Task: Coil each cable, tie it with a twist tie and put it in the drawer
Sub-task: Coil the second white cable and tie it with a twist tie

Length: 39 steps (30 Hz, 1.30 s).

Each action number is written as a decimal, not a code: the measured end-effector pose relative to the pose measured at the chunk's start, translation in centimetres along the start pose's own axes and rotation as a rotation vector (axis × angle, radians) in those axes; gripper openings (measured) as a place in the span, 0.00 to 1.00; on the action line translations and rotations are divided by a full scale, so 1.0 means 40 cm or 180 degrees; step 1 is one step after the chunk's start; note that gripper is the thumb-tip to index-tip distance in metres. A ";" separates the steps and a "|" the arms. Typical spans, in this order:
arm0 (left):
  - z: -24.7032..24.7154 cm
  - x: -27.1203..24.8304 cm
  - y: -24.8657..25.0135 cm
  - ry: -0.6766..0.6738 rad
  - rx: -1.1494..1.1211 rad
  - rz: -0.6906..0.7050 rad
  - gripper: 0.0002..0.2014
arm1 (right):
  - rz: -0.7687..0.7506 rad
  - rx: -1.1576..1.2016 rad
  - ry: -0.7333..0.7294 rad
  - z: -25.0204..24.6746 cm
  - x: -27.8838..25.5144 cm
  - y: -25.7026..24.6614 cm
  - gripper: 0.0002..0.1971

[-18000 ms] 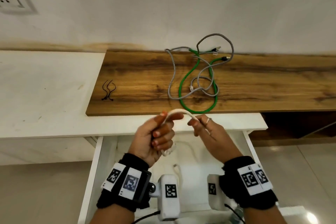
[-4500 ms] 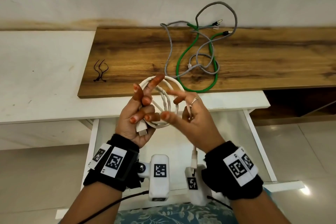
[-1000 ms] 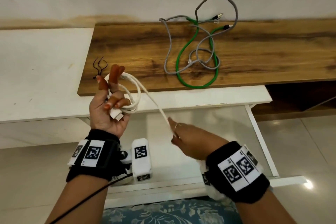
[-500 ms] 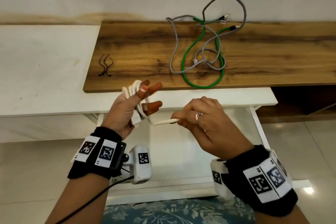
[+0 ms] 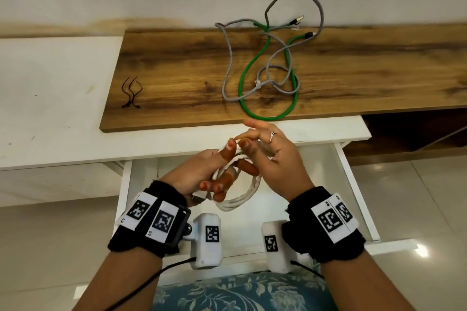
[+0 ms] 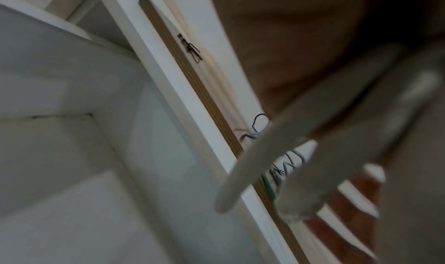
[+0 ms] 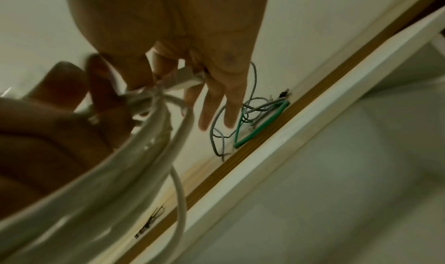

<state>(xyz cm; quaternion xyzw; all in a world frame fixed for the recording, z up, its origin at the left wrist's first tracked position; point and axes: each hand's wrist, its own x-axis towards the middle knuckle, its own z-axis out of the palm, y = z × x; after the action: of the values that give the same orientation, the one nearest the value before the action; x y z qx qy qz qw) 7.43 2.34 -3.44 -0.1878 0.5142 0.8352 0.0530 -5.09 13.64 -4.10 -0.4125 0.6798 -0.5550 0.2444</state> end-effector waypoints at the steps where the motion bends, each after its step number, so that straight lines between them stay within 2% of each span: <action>1: -0.010 -0.004 -0.004 -0.0144 -0.0221 0.0024 0.32 | 0.0204 0.0124 -0.0120 -0.003 0.001 0.002 0.06; 4: -0.016 -0.006 -0.008 -0.0580 -0.0735 0.0044 0.19 | 0.1052 0.1068 -0.0487 -0.001 0.003 -0.008 0.07; 5: -0.018 -0.001 -0.011 -0.0739 -0.0934 0.0063 0.17 | 0.1197 0.1254 -0.0497 0.004 0.000 -0.013 0.09; 8: -0.025 0.017 -0.013 -0.1216 -0.1464 0.0047 0.15 | 0.1156 0.0908 -0.0405 0.017 -0.002 -0.017 0.16; 9: -0.029 0.021 -0.012 -0.1243 -0.1559 0.0023 0.16 | 0.1074 0.0764 -0.0408 0.020 -0.002 -0.019 0.20; 10: -0.030 0.023 -0.010 -0.1164 -0.1592 -0.0010 0.17 | 0.0999 0.0740 -0.0414 0.022 0.000 -0.018 0.24; 12: -0.025 0.025 -0.003 -0.0607 -0.1477 -0.0056 0.20 | 0.0866 0.0850 -0.0467 0.020 0.003 -0.018 0.27; 15: -0.004 0.026 0.008 0.0398 -0.0950 -0.0045 0.22 | 0.0730 0.0550 -0.0415 0.021 0.006 -0.014 0.17; 18: 0.013 0.035 0.011 0.0961 -0.0341 0.0034 0.22 | 0.0690 0.0206 -0.0079 0.030 0.011 -0.002 0.07; 20: 0.022 0.039 0.009 0.1196 -0.0128 0.0076 0.22 | 0.0696 0.0042 0.0145 0.035 0.013 0.005 0.10; 23: 0.030 0.046 0.005 0.1405 -0.0020 0.0069 0.24 | 0.0689 -0.0201 0.0390 0.037 0.012 0.011 0.08; 27: 0.032 0.036 0.009 0.1417 -0.0173 -0.0125 0.27 | 0.0672 -0.0288 0.0643 0.042 0.012 0.010 0.06; 33: 0.057 -0.014 0.016 0.1645 -0.0284 -0.0141 0.30 | 0.0560 -0.0277 0.0720 0.059 0.007 0.009 0.07; 39: 0.094 -0.049 0.010 0.1655 -0.1397 0.0226 0.23 | 0.0541 -0.0046 0.0676 0.068 0.014 0.006 0.08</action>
<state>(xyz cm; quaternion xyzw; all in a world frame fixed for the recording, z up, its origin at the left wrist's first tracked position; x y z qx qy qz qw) 8.13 5.65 -0.87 -0.3832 0.3248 0.8514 -0.1506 -3.30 11.67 -4.97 -0.2941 0.7383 -0.5679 0.2143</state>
